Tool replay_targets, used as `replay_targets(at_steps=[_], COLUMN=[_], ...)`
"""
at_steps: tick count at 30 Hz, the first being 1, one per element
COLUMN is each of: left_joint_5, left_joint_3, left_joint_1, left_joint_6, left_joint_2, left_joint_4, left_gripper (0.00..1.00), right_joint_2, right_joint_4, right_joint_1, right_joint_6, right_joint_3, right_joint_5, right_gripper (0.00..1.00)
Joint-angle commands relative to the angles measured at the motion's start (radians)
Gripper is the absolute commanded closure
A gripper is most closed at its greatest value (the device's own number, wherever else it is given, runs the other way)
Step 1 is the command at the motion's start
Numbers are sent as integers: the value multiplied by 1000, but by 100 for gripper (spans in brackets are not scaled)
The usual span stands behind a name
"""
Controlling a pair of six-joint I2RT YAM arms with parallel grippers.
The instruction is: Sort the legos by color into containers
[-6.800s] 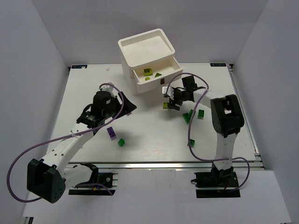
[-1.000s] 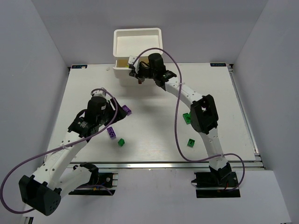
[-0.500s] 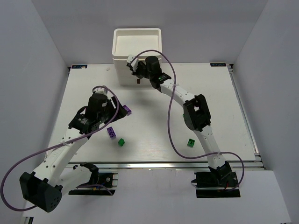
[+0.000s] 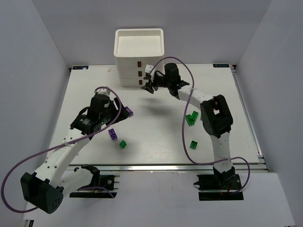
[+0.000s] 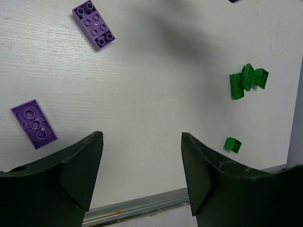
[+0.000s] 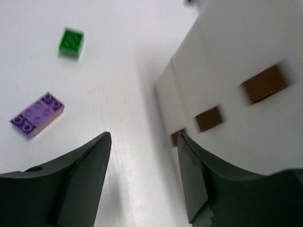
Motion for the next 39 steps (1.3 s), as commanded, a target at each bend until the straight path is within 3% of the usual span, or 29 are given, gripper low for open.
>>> replay_targets(at_steps=[1, 6, 9, 18, 30, 34, 37, 38, 39], left_joint_5=[-23, -33, -32, -49, -58, -59, -59, -59, -59], left_joint_3=[24, -1, -11, -27, -19, -16, -22, -24, -24], left_joint_1=[3, 3, 3, 3, 3, 3, 3, 3, 3], left_joint_6=[7, 0, -5, -13, -8, -5, -5, -8, -8], left_joint_2=[-40, -69, -79, -109, -106, -96, -99, -99, -101], left_joint_4=[5, 8, 15, 5, -9, -5, 1, 2, 4], left_gripper=[23, 22, 22, 22, 21, 21, 21, 21, 21], right_joint_2=[-176, -173, -99, 142, 202, 160, 156, 156, 157], right_joint_4=[184, 164, 57, -147, -167, -216, -317, -358, -373], right_joint_1=[-20, -46, -51, -63, -67, -78, -89, -95, -98], right_joint_6=[86, 105, 53, -102, -225, -308, -390, -404, -410], right_joint_3=[8, 98, 230, 586, 590, 538, 553, 560, 570], right_joint_5=[-243, -174, -122, -47, 81, 27, -5, -10, -16], right_gripper=[35, 16, 12, 13, 19, 36, 56, 70, 78])
